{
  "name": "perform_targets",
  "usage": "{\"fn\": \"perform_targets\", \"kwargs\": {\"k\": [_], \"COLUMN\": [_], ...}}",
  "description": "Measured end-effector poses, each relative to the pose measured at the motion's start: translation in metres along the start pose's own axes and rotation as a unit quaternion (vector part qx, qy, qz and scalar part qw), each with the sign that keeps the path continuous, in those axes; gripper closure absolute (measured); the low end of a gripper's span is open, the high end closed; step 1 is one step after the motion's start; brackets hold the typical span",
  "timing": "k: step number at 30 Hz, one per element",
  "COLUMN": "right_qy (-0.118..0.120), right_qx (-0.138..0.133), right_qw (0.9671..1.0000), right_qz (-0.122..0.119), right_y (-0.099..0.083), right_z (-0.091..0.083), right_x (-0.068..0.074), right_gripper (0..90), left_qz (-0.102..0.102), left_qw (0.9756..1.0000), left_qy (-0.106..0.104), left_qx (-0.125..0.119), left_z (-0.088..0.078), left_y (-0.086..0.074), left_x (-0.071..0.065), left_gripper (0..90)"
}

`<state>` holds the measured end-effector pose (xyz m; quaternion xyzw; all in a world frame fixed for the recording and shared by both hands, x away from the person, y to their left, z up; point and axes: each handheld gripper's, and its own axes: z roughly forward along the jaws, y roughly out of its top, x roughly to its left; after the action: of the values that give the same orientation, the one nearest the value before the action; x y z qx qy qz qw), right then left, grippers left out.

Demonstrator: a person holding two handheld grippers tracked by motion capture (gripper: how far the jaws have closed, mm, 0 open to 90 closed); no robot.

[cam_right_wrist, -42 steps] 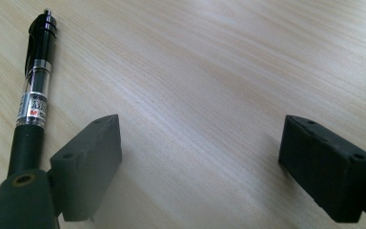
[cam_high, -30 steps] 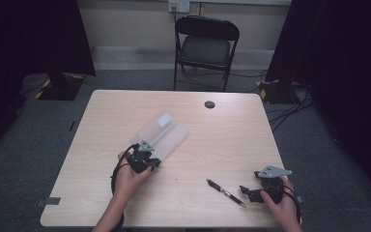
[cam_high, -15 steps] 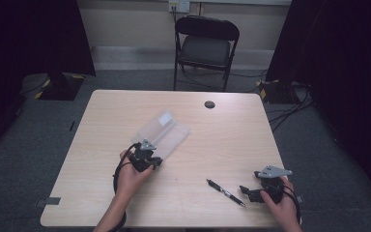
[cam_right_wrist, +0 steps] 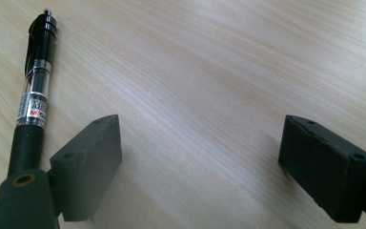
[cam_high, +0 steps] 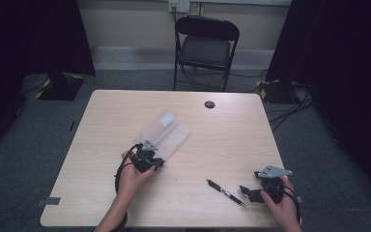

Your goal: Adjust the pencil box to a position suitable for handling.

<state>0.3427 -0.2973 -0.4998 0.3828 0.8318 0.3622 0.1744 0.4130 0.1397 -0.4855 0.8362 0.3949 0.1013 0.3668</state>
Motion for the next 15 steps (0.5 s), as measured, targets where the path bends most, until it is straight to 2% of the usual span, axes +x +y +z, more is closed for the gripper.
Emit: {"fn": "perform_targets", "kwargs": {"k": [2,3,4,5,6,7,8,9,12,13,15], "right_qy": [0.001,0.001,0.001,0.001,0.001,0.001,0.0,0.002,0.0,0.0,0.002], "right_qx": [0.0,0.0,0.0,0.0,0.0,0.0,0.0,0.0,0.0,0.0,0.0], "right_qw": [1.0,1.0,1.0,1.0,1.0,1.0,1.0,1.0,1.0,1.0,1.0], "right_qz": [0.0,0.0,0.0,0.0,0.0,0.0,0.0,0.0,0.0,0.0,0.0], "right_y": [0.0,0.0,0.0,0.0,0.0,0.0,0.0,0.0,0.0,0.0,0.0], "right_z": [0.0,0.0,0.0,0.0,0.0,0.0,0.0,0.0,0.0,0.0,0.0], "right_x": [0.0,0.0,0.0,0.0,0.0,0.0,0.0,0.0,0.0,0.0,0.0], "right_gripper": [13.6,13.7,13.7,13.6,13.6,13.7,13.7,13.7,13.7,13.7,13.7], "left_qz": [-0.001,-0.002,0.004,-0.002,0.009,0.009,0.003,0.005,0.011,-0.001,-0.004], "left_qw": [1.0,1.0,1.0,0.9999,0.9999,0.9999,0.9998,0.9996,0.9994,0.9991,0.9993], "left_qy": [-0.001,-0.004,-0.006,-0.007,-0.006,-0.008,-0.012,-0.011,-0.008,-0.014,-0.016], "left_qx": [0.002,-0.006,0.0,-0.009,-0.006,-0.011,-0.017,-0.024,-0.031,-0.04,-0.034], "left_z": [-0.001,-0.002,-0.004,-0.005,-0.007,-0.009,-0.01,-0.013,-0.015,-0.016,-0.018], "left_y": [0.0,0.0,0.001,0.001,0.001,0.001,0.0,-0.001,-0.002,-0.003,-0.003], "left_x": [0.0,0.0,0.001,0.0,0.001,0.001,0.0,0.0,0.001,0.001,0.0], "left_gripper": [82.0,80.6,78.9,74.7,74.7,73.7,70.7,64.5,55.7,55.7,47.5]}}
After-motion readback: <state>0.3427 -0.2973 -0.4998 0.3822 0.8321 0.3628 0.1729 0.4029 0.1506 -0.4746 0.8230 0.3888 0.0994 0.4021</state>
